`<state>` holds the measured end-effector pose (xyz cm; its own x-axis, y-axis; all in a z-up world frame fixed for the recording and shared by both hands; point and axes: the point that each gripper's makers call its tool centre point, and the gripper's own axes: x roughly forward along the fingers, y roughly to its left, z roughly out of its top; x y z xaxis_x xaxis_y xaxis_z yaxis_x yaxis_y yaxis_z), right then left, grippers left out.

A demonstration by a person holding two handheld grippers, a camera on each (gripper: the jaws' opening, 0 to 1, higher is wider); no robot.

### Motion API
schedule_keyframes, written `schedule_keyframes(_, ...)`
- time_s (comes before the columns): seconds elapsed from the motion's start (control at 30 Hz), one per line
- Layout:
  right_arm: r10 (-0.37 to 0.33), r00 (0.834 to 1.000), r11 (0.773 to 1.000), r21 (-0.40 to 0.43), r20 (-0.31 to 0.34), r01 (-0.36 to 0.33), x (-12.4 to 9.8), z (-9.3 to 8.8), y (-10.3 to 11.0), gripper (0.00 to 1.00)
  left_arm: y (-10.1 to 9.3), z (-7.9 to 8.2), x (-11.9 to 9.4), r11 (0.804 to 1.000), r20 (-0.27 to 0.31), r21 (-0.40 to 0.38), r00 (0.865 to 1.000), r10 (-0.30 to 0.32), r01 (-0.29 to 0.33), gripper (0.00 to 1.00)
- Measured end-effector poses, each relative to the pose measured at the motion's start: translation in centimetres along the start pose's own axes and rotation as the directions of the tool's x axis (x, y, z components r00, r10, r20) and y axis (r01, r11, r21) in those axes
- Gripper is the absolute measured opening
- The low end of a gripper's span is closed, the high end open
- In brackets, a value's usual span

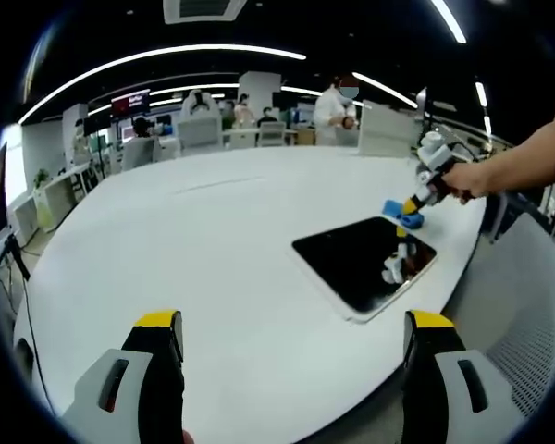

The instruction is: Wipe the mirror surface with the cleaning cloth until all visible marks leave the cleaned area.

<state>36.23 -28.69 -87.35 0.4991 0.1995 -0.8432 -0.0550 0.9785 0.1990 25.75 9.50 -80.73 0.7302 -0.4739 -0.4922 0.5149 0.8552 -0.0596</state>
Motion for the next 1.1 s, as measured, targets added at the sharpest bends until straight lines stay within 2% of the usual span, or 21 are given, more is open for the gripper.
schedule_keyframes(0.1,-0.016,0.999,0.993,-0.114,0.027,0.019,-0.2,0.2,0.2,0.09,0.1,-0.1,-0.1,1.000,-0.003,-0.002,1.000,0.006,-0.006,0.99)
schedule_keyframes(0.13,-0.017,0.998,0.990,-0.140,0.059,0.025,-0.6,0.5,0.4,0.13,0.0,-0.1,-0.1,1.000,-0.003,0.003,1.000,-0.003,0.003,0.99)
schedule_keyframes(0.2,-0.018,0.995,0.992,-0.122,0.094,0.029,-1.6,0.8,0.5,0.13,0.1,-0.5,-0.3,1.000,-0.017,0.005,1.000,-0.005,0.005,0.99)
schedule_keyframes(0.23,-0.022,0.996,0.992,-0.125,0.092,0.033,-2.1,0.5,0.5,0.13,0.7,-1.1,-0.6,1.000,-0.051,0.000,0.998,0.029,-0.029,1.00)
schedule_keyframes(0.27,-0.024,0.995,0.990,-0.133,0.101,0.037,-2.7,0.4,0.5,0.13,0.9,-1.1,-0.7,0.999,-0.048,-0.001,0.998,0.040,-0.040,1.00)
schedule_keyframes(0.37,0.000,0.988,0.972,-0.233,0.155,0.037,-4.2,0.1,0.9,0.16,0.8,-0.8,-0.9,1.000,-0.033,0.005,0.999,0.025,-0.025,1.00)
schedule_keyframes(0.4,0.057,0.977,0.966,-0.258,0.204,-0.002,-4.9,0.3,1.6,0.18,0.8,-0.7,-1.0,1.000,-0.022,0.012,1.000,0.019,-0.019,1.00)
schedule_keyframes(0.43,0.090,0.963,0.970,-0.240,0.253,-0.027,-5.8,0.4,1.8,0.23,1.0,-0.7,-1.1,1.000,-0.019,0.004,0.999,0.026,-0.026,1.00)
schedule_keyframes(0.47,0.098,0.960,0.967,-0.255,0.264,-0.029,-6.3,0.0,1.8,0.27,1.1,-0.7,-1.2,0.999,-0.018,-0.009,0.999,0.030,-0.031,1.00)
schedule_keyframes(0.53,0.140,0.943,0.940,-0.339,0.302,-0.031,-7.8,-0.3,2.2,0.33,1.0,-0.7,-1.3,0.999,-0.017,-0.004,0.999,0.032,-0.032,1.00)
schedule_keyframes(0.57,0.148,0.938,0.935,-0.354,0.313,-0.030,-8.2,-0.5,2.1,0.36,0.9,-0.7,-1.3,1.000,-0.017,-0.003,0.999,0.031,-0.031,1.00)
schedule_keyframes(0.6,0.146,0.937,0.935,-0.355,0.319,-0.025,-8.9,-0.8,1.7,0.42,0.9,-0.8,-1.3,1.000,-0.018,-0.002,0.999,0.030,-0.030,1.00)
schedule_keyframes(0.67,0.175,0.926,0.915,-0.402,0.335,-0.027,-9.6,-0.9,1.1,0.58,0.7,-0.6,-1.5,1.000,-0.009,-0.002,1.000,0.029,-0.029,1.00)
schedule_keyframes(0.7,0.191,0.913,0.904,-0.427,0.359,-0.021,-10.3,-0.8,0.5,0.65,0.7,-0.6,-1.5,1.000,-0.004,-0.006,1.000,0.029,-0.029,1.00)
schedule_keyframes(0.77,0.200,0.904,0.903,-0.429,0.377,-0.021,-11.3,-1.0,-0.5,0.81,0.5,-0.5,-1.5,1.000,0.002,-0.018,1.000,0.019,-0.019,1.00)
schedule_keyframes(0.83,0.228,0.896,0.909,-0.414,0.380,-0.056,-12.1,-1.7,-1.0,0.91,0.2,-0.5,-1.6,1.000,0.000,-0.013,1.000,0.012,-0.012,1.00)
schedule_keyframes(0.87,0.217,0.902,0.912,-0.407,0.372,-0.052,-12.5,-2.4,-1.8,0.94,-0.2,-0.5,-1.8,1.000,-0.001,-0.001,1.000,0.007,-0.007,1.00)
schedule_keyframes(0.93,0.241,0.896,0.902,-0.426,0.374,-0.065,-13.4,-3.6,-2.1,0.97,-0.7,-0.5,-2.0,1.000,0.002,0.005,1.000,0.000,0.000,1.00)
schedule_keyframes(1.0,0.219,0.908,0.895,-0.444,0.357,-0.041,-13.5,-4.7,-3.1,0.98,-0.6,-0.5,-2.0,1.000,0.004,0.000,1.000,0.003,-0.003,1.00)
schedule_keyframes(1.07,0.252,0.898,0.898,-0.434,0.362,-0.078,-13.5,-5.5,-3.1,1.00,-0.5,-0.7,-2.1,1.000,-0.004,-0.010,1.000,0.006,-0.006,1.00)
schedule_keyframes(1.1,0.256,0.900,0.899,-0.429,0.353,-0.088,-13.5,-6.1,-3.0,1.00,-0.5,-0.7,-2.1,1.000,-0.004,-0.019,1.000,0.001,-0.001,1.00)
